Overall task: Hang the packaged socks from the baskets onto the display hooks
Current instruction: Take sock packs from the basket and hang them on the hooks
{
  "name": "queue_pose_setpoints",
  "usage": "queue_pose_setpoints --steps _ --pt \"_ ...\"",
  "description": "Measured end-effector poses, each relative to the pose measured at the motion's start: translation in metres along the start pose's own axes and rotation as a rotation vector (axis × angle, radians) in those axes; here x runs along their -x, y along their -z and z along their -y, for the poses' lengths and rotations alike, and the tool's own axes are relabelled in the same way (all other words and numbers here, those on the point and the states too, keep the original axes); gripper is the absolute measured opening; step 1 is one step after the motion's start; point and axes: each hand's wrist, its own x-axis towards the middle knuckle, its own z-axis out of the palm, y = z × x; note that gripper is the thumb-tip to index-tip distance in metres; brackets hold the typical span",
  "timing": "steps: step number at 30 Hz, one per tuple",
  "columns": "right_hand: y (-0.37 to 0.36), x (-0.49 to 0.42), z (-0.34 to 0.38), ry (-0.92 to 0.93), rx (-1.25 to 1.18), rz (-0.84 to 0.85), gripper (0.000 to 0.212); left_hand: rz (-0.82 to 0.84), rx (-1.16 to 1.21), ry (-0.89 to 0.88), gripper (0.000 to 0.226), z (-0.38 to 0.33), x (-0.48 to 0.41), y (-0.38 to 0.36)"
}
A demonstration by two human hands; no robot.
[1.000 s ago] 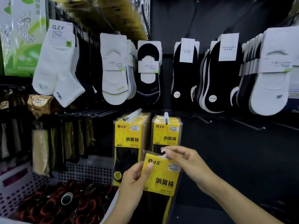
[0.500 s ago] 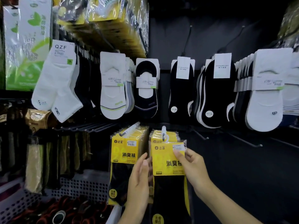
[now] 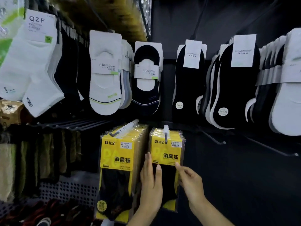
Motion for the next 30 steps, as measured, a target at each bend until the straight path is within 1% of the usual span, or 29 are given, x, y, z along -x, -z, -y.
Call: queue_pose_setpoints --steps 5,8,11,13,15,16,18,21,23,24,27,29,30 --pt "-0.004 -0.042 -0.02 -0.027 0.028 -0.08 0.027 0.022 -0.027 0.055 0.056 0.017 -0.042 -0.014" --pt "-0.004 -0.062 -0.022 -0.039 0.036 -0.116 0.029 0.044 -0.038 0.052 0.054 0.022 -0.06 -0.019" --pt "0.001 -0.065 -0.024 -0.036 0.088 -0.114 0.028 0.063 -0.044 0.049 0.062 0.028 -0.059 -0.02" --pt "0.011 -0.051 -0.03 -0.023 0.135 -0.09 0.025 0.063 -0.045 0.076 0.07 0.037 -0.041 -0.02" --pt "0.029 -0.023 -0.039 -0.015 0.158 -0.054 0.029 0.055 -0.012 0.066 0.072 0.048 -0.004 -0.02" --pt "0.04 -0.004 -0.047 -0.028 0.154 -0.037 0.03 0.054 0.011 0.059 0.069 0.055 0.022 -0.021" --pt "0.065 0.042 -0.068 -0.1 0.144 0.004 0.026 0.052 0.061 0.085 0.056 0.073 0.084 -0.021" --pt "0.106 0.117 -0.117 -0.312 0.143 0.039 0.018 0.065 0.121 0.2 0.035 0.108 0.191 -0.025" --pt "0.133 0.166 -0.155 -0.528 0.168 0.059 0.015 0.117 0.087 0.32 0.022 0.135 0.261 -0.03" --pt "0.146 0.19 -0.176 -0.63 0.233 0.075 0.014 0.168 0.045 0.395 0.016 0.15 0.296 -0.03" --pt "0.184 0.256 -0.236 -0.871 0.479 0.215 0.017 0.377 -0.02 0.694 0.021 0.192 0.384 -0.024" --pt "0.203 0.289 -0.265 -0.928 0.586 0.23 0.027 0.445 -0.047 0.76 0.03 0.212 0.418 -0.014" --pt "0.209 0.3 -0.276 -0.923 0.626 0.222 0.033 0.469 -0.053 0.77 0.029 0.22 0.426 -0.009"
